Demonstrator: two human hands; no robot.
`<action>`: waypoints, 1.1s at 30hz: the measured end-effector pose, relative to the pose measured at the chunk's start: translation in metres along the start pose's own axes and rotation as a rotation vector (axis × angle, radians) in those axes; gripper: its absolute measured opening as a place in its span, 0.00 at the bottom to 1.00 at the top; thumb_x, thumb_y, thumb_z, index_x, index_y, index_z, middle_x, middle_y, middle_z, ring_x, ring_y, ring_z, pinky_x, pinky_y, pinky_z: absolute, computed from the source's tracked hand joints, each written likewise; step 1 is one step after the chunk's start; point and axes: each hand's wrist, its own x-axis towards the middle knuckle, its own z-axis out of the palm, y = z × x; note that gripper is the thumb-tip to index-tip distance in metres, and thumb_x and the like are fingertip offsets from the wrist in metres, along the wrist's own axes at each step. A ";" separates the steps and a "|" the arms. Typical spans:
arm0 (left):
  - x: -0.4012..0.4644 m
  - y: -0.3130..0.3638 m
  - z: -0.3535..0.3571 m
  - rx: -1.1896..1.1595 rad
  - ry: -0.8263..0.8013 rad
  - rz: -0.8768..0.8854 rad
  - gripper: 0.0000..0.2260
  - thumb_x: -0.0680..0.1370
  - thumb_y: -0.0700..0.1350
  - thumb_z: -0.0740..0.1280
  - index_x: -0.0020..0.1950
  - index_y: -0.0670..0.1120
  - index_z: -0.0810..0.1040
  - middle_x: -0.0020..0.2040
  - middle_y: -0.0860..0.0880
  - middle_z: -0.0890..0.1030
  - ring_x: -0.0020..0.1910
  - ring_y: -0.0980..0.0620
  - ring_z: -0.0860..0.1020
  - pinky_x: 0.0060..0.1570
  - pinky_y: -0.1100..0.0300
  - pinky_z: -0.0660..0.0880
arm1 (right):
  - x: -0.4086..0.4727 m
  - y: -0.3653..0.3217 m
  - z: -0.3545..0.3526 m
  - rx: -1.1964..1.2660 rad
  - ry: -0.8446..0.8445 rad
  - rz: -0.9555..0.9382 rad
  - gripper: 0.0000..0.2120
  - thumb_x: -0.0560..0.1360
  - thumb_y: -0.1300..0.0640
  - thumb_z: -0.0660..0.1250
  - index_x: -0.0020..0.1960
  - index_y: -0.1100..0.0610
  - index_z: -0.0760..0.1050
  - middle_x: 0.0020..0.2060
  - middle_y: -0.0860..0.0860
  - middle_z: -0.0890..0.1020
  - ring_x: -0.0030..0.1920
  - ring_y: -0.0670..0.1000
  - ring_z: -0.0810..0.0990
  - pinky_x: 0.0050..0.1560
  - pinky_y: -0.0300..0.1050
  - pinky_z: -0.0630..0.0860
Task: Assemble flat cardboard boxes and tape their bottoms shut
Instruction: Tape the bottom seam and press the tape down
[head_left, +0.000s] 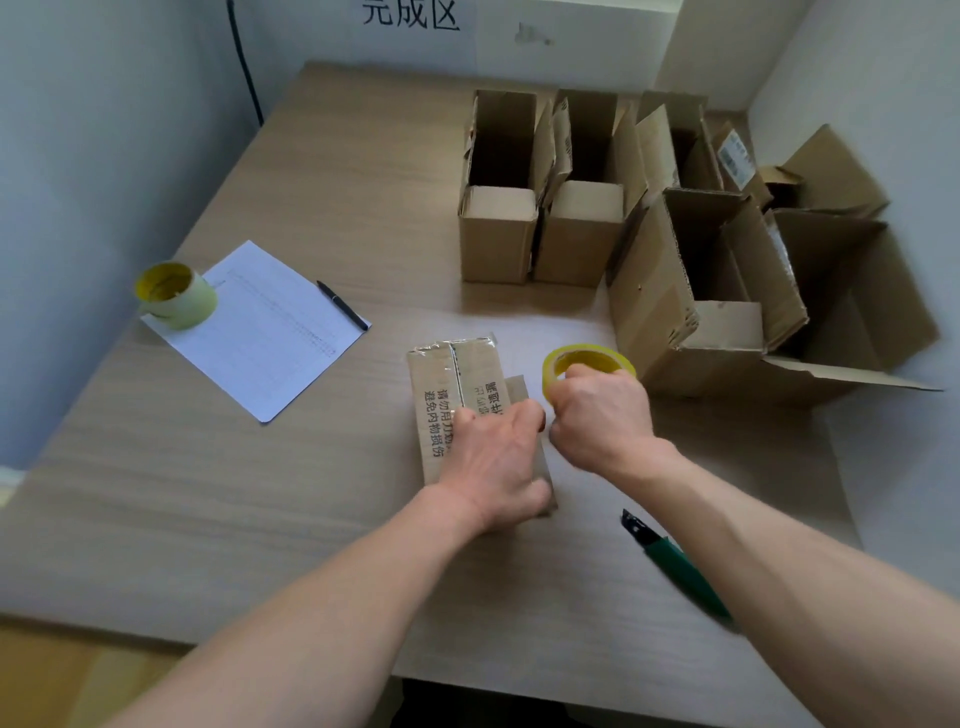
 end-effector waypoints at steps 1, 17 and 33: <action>0.002 0.004 0.002 -0.024 0.009 -0.045 0.16 0.67 0.50 0.63 0.50 0.52 0.61 0.48 0.52 0.77 0.45 0.45 0.79 0.45 0.52 0.60 | 0.003 0.003 -0.001 0.084 0.029 0.103 0.04 0.68 0.58 0.64 0.40 0.53 0.77 0.41 0.51 0.79 0.44 0.59 0.79 0.40 0.44 0.59; -0.065 -0.042 0.008 -0.609 0.540 -0.590 0.31 0.78 0.62 0.59 0.73 0.43 0.65 0.74 0.44 0.66 0.74 0.49 0.63 0.71 0.57 0.59 | -0.020 -0.080 0.047 1.008 0.284 0.887 0.04 0.73 0.58 0.67 0.40 0.53 0.74 0.36 0.46 0.79 0.41 0.52 0.77 0.42 0.44 0.69; -0.061 -0.046 0.029 -1.013 0.463 -0.663 0.17 0.81 0.45 0.63 0.70 0.52 0.72 0.55 0.58 0.82 0.52 0.62 0.80 0.54 0.67 0.75 | -0.050 -0.054 0.049 1.082 0.257 0.809 0.09 0.75 0.56 0.67 0.38 0.55 0.70 0.33 0.54 0.82 0.30 0.51 0.84 0.36 0.51 0.76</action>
